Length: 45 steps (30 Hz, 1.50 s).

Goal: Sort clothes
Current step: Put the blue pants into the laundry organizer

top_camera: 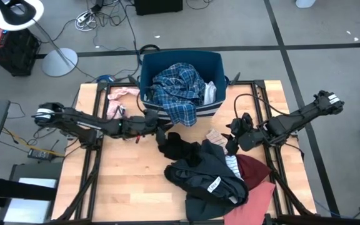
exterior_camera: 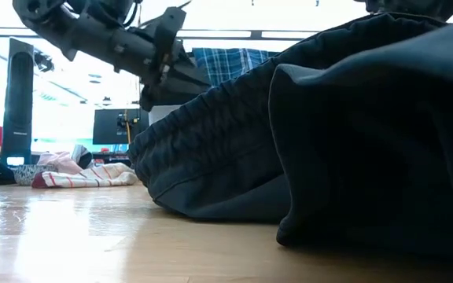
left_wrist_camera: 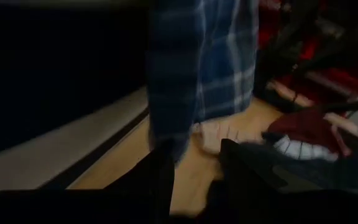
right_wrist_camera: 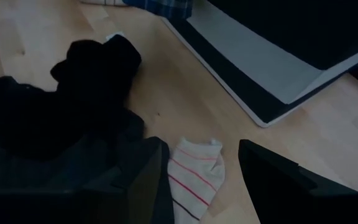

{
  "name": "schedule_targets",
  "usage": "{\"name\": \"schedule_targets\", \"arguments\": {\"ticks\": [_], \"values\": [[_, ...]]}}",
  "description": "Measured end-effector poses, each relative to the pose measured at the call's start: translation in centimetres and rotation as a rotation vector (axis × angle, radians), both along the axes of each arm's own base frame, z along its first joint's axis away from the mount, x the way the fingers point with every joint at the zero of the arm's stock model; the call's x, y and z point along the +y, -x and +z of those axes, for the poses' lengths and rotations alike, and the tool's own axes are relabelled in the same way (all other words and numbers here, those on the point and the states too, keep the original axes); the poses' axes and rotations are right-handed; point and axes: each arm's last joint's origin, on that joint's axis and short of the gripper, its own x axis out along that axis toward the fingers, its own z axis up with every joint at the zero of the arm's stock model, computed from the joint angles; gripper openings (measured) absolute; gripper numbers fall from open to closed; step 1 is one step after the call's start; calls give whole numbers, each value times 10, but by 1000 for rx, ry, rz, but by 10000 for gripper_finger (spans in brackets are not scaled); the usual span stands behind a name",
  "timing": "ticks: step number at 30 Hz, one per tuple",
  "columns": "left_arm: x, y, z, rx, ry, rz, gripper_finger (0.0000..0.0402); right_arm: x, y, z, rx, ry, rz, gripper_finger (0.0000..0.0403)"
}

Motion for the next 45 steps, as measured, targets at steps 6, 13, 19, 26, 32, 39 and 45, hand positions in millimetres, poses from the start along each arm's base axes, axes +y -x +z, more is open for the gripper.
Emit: {"name": "schedule_targets", "arguments": {"ticks": [6, 13, 19, 26, 32, 39, 45], "values": [[7, -17, -17, -58, 8, 2, 137, 0, -1, 0, -6, -3, -3, 217], [12, -40, -2, -234, -15, -97, 133, 0, -1, 0, -4, 0, 0, 217], [13, -62, 44, -349, -166, -192, 125, 0, -1, 0, -6, 1, 0, 217], [33, -83, 94, -282, -277, -145, 124, 0, 0, 0, -2, 3, 0, 217], [51, -90, 135, -203, -410, -71, 124, -1, 0, 0, 4, 6, 2, 217], [78, -87, 165, -148, -476, 10, 124, -1, 0, 0, 4, 7, 1, 217], [116, -74, 147, 78, -409, 135, 124, -1, 0, 0, 5, 7, 1, 217]]}}
